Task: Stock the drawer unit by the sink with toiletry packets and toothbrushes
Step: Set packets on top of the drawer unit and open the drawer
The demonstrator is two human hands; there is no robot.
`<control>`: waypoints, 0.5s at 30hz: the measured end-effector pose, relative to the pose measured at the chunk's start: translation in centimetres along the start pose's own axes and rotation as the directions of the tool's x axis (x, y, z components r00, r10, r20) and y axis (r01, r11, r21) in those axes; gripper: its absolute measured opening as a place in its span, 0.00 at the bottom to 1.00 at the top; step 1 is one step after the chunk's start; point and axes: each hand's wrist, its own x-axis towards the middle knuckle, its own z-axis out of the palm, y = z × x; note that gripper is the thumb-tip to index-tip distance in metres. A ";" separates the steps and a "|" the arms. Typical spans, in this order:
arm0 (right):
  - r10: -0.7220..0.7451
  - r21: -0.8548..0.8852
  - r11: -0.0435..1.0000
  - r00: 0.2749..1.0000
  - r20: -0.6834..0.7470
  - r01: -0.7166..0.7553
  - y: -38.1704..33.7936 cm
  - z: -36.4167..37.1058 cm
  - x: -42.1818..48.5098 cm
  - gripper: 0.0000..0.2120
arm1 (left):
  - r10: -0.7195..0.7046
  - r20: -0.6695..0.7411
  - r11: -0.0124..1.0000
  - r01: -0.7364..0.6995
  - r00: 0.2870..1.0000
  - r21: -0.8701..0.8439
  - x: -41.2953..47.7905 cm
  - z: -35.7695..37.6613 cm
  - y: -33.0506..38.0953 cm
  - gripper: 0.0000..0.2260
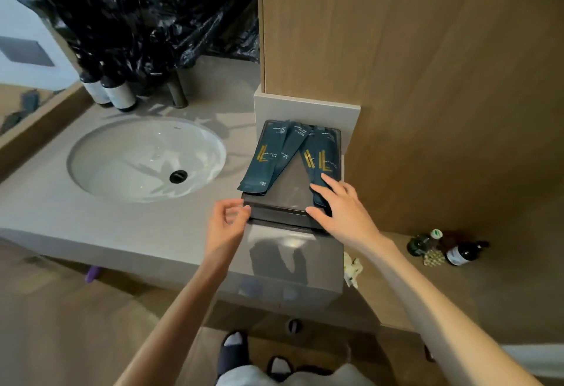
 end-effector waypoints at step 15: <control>-0.075 -0.143 0.986 0.995 0.069 0.084 -0.2 -0.1 0.0 0.19 | -0.479 0.580 0.373 0.751 0.659 -0.545 0.9 4.0 -3.3 0.16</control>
